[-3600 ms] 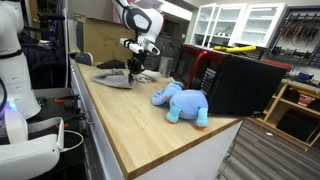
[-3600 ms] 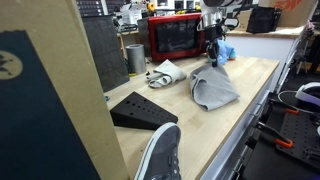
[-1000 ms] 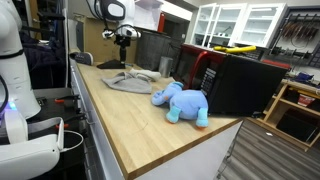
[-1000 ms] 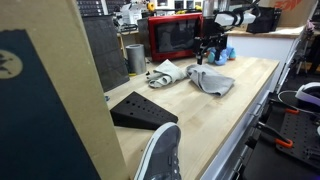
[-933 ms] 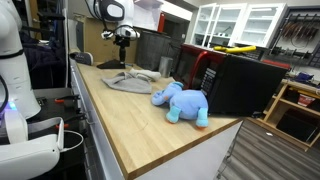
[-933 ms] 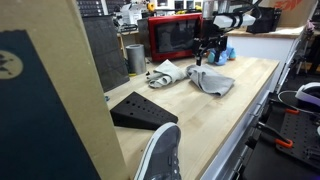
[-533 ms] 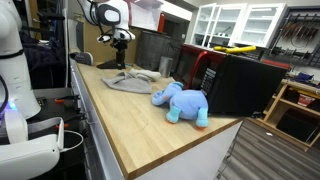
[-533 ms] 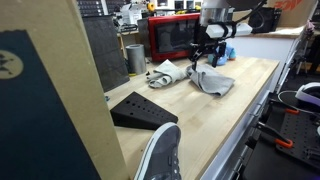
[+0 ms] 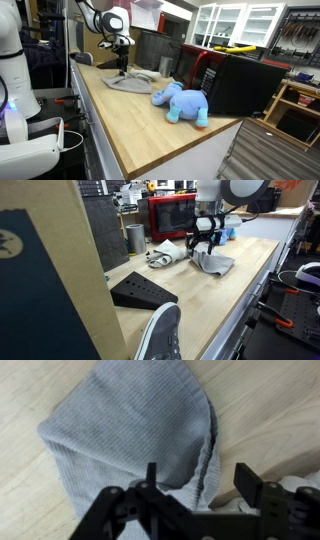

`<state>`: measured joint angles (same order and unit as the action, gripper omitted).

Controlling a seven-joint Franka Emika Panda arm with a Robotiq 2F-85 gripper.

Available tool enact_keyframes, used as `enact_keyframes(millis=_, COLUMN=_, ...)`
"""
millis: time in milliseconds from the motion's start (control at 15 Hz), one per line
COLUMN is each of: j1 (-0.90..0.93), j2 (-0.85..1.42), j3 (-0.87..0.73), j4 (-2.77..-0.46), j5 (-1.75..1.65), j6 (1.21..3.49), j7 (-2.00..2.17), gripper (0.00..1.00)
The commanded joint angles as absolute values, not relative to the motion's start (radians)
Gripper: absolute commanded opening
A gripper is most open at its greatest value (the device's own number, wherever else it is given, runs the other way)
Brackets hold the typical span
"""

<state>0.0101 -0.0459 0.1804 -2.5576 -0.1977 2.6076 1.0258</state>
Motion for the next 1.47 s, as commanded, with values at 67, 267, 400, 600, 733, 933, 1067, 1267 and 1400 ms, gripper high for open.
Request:
enact_keyframes(millis=67, j1=0.039, j2=0.001, j3=0.149, j4=-2.517, j5=-0.243, j6=2.626, j7=1.124, gripper=0.42)
enact_keyframes(millis=267, j1=0.05, j2=-0.002, j3=0.133, j4=-2.504, j5=-0.236, j6=2.637, j7=1.12, gripper=0.2)
enact_keyframes(millis=400, j1=0.055, j2=-0.011, j3=0.127, j4=-2.505, j5=-0.236, j6=2.64, j7=1.111, gripper=0.05)
enact_keyframes(millis=600, j1=0.061, j2=-0.034, j3=0.128, j4=-2.528, j5=-0.233, j6=2.643, j7=1.086, gripper=0.0)
enact_keyframes(millis=733, j1=0.072, j2=-0.052, j3=0.134, j4=-2.555, j5=-0.23, j6=2.646, j7=1.064, gripper=0.01)
enact_keyframes(millis=933, j1=0.097, j2=-0.085, j3=0.148, j4=-2.605, j5=-0.212, j6=2.648, j7=1.018, gripper=0.01)
enact_keyframes(millis=1067, j1=0.116, j2=-0.112, j3=0.161, j4=-2.637, j5=-0.194, j6=2.648, j7=0.992, gripper=0.01)
enact_keyframes(millis=1267, j1=0.15, j2=-0.168, j3=0.179, j4=-2.666, j5=-0.102, j6=2.64, j7=0.914, gripper=0.01)
enact_keyframes(millis=1400, j1=0.181, j2=-0.209, j3=0.188, j4=-2.674, j5=0.0, j6=2.629, j7=0.818, gripper=0.01)
